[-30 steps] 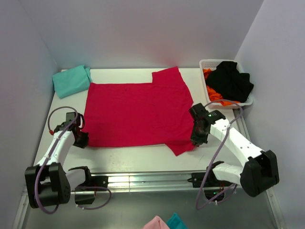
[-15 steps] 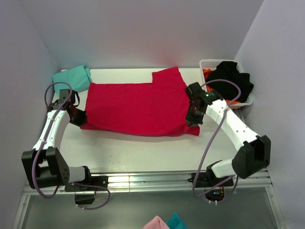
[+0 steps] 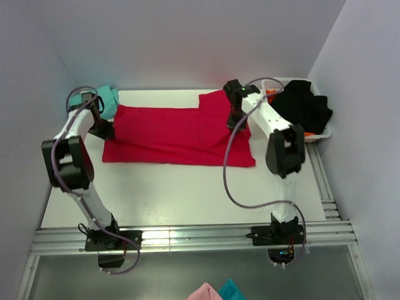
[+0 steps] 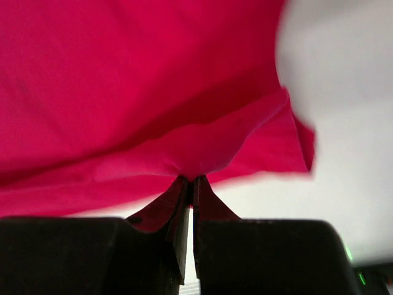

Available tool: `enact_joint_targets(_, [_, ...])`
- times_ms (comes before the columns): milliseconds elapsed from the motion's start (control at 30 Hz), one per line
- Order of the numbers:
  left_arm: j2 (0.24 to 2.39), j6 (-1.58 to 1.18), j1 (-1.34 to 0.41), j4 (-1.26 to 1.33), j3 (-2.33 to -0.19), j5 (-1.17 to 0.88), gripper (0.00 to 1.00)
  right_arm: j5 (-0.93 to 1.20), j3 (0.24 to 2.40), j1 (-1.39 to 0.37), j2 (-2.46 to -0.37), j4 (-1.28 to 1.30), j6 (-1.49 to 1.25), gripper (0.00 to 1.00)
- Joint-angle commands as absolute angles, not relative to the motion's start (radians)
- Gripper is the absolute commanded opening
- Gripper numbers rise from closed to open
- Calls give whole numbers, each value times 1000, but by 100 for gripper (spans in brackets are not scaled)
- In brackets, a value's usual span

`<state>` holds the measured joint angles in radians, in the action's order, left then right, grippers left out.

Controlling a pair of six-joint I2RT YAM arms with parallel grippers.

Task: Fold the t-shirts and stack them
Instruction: Fold the tshirt

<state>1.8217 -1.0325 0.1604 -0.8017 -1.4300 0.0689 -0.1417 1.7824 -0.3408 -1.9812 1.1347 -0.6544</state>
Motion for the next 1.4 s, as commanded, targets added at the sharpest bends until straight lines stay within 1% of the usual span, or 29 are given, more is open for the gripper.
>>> enact_joint_targets(0, [1942, -980, 170, -770, -1567, 69, 12, -198, 2057, -311, -2180, 1155, -621, 10])
enact_joint_targets(33, [1994, -973, 172, -758, -1586, 49, 45, -209, 2121, -308, -2225, 1210, -624, 17])
enact_joint_targets(67, [2017, -968, 172, -761, -1607, 43, 62, -239, 2179, -301, -2265, 1235, -630, 39])
enact_joint_targets(100, [2032, -963, 173, -759, -1636, 31, 81, -244, 2224, -299, -2322, 1252, -643, 50])
enact_joint_targets(133, [2046, -957, 173, -756, -1646, 15, 99, -245, 2288, -295, -2341, 1267, -643, 66])
enact_joint_targets(167, [2042, -962, 175, -759, -1649, 20, 99, -245, 2307, -291, -2350, 1264, -638, 70])
enact_joint_targets(267, [1987, -969, 176, -736, -1628, 34, 99, -256, 2293, -282, -2327, 1241, -637, 71])
enact_joint_targets(300, [1976, -968, 176, -739, -1625, 40, 100, -258, 2274, -281, -2289, 1230, -632, 71])
enact_joint_targets(367, [1947, -954, 178, -745, -1632, 52, 100, -276, 2201, -275, -2244, 1213, -634, 71])
enact_joint_targets(467, [1915, -927, 178, -795, -1649, 72, 100, -287, 2070, -275, -2119, 1177, -629, 71])
enact_joint_targets(500, [1902, -920, 178, -804, -1628, 80, 99, -269, 1992, -273, -2046, 1164, -633, 70])
enact_joint_targets(567, [1847, -914, 176, -790, -1579, 77, 99, -221, 1909, -275, -1973, 1109, -640, 67])
enact_joint_targets(600, [1826, -910, 176, -776, -1512, 77, 98, -192, 1837, -276, -1915, 1092, -650, 65])
enact_joint_targets(633, [1783, -911, 176, -753, -1478, 80, 97, -137, 1801, -278, -1892, 1059, -655, 46])
enact_joint_targets(733, [1726, -914, 175, -718, -1347, 71, 95, -60, 1685, -291, -1836, 1003, -680, 20])
enact_joint_targets(900, [1691, -904, 176, -692, -1230, 51, 92, -37, 1621, -336, -1862, 962, -687, 21])
enact_joint_targets(967, [1663, -897, 175, -687, -1216, 54, 92, -28, 1623, -345, -1882, 945, -689, 25])
enact_joint_targets(1000, [1655, -890, 175, -690, -1210, 54, 92, -28, 1629, -351, -1905, 940, -692, 27])
enact_joint_targets(1033, [1638, -887, 175, -690, -1207, 51, 92, -26, 1634, -350, -1917, 931, -692, 33])
enact_joint_targets(1133, [1612, -876, 176, -710, -1206, 44, 91, -35, 1670, -353, -1970, 925, -690, 45])
enact_joint_targets(1367, [1559, -839, 175, -735, -1183, 46, 91, -71, 1738, -351, -2054, 933, -683, 45])
